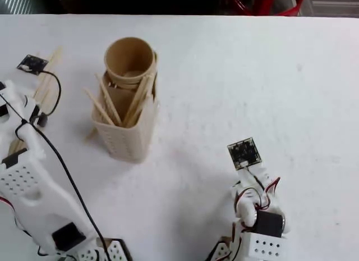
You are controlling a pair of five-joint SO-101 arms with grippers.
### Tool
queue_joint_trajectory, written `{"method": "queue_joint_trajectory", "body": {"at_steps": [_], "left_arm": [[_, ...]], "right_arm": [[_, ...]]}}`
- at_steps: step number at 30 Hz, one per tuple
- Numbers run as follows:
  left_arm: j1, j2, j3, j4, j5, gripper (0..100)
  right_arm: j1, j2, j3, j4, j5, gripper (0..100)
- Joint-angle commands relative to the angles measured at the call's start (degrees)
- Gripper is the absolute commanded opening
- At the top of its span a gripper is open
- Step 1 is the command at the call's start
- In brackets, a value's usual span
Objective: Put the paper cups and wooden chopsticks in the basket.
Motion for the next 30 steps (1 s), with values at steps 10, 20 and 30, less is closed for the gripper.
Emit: {"method": "queue_joint_trajectory", "body": {"at_steps": [10,20,30], "left_arm": [[1.63,3.74,-2.02,9.41,-3.69,17],[-0.04,8.66,-8.00,2.20,-3.78,17],[0.13,16.75,-12.75,2.11,-4.75,17]], "right_arm": [[0.22,-0.40,0.53,-0.92,0.18,1.9],[0.22,-0.40,0.53,-0.92,0.18,1.9],[0.22,-0.40,0.53,-0.92,0.18,1.9]]}}
